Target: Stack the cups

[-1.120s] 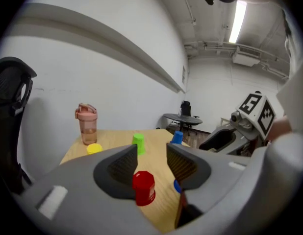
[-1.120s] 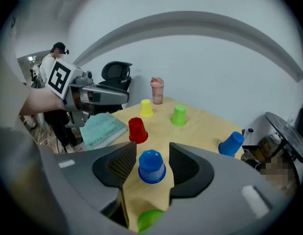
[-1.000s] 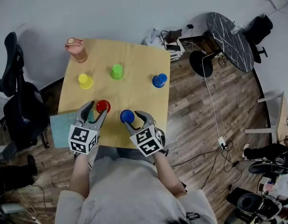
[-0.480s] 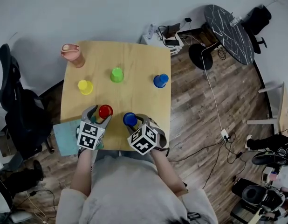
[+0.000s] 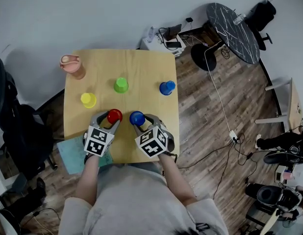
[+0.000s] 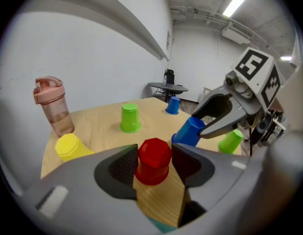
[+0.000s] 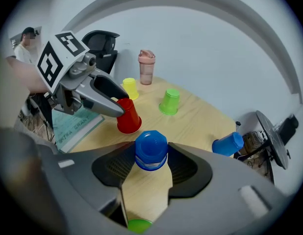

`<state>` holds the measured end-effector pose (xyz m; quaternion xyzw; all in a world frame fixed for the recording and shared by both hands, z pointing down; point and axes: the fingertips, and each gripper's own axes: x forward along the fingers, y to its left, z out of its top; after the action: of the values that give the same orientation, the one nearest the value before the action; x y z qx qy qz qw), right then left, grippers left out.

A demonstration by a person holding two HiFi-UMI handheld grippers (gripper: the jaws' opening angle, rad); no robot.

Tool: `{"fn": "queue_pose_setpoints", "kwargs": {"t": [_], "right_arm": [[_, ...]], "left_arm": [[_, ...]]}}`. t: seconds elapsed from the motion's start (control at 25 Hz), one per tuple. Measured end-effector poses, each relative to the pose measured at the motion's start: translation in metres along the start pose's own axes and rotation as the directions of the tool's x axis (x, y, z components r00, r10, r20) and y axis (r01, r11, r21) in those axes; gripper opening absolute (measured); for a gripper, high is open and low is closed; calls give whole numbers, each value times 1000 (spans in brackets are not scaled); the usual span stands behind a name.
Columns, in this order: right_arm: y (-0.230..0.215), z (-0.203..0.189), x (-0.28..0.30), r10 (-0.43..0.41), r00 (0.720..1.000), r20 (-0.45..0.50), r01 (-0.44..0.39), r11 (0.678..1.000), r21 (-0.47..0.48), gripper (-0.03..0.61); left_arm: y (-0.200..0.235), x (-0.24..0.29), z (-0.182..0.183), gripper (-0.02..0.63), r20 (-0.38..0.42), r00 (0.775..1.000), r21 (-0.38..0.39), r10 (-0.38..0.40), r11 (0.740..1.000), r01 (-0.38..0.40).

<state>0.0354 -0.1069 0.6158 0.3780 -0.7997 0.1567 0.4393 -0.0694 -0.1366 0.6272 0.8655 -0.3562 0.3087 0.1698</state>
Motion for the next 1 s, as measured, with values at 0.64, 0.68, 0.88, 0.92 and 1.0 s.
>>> {"fn": "queue_pose_setpoints", "kwargs": {"t": [0.64, 0.68, 0.88, 0.92, 1.0], "right_arm": [[-4, 24, 36, -10, 1000, 2, 10, 994, 107, 199], [-3, 24, 36, -9, 1000, 4, 9, 993, 114, 199], [-3, 29, 25, 9, 999, 50, -17, 986, 163, 199], [-5, 33, 19, 7, 997, 76, -21, 984, 179, 199], [-12, 44, 0, -8, 990, 138, -21, 978, 208, 199]], "left_arm": [[1, 23, 15, 268, 32, 994, 29, -100, 995, 99], [0, 23, 15, 268, 33, 993, 26, -111, 994, 110], [5, 6, 35, 288, 130, 985, -14, -116, 993, 119], [8, -1, 40, 288, 163, 980, -29, -110, 993, 116], [14, -15, 50, 288, 233, 968, -57, -95, 992, 111]]}}
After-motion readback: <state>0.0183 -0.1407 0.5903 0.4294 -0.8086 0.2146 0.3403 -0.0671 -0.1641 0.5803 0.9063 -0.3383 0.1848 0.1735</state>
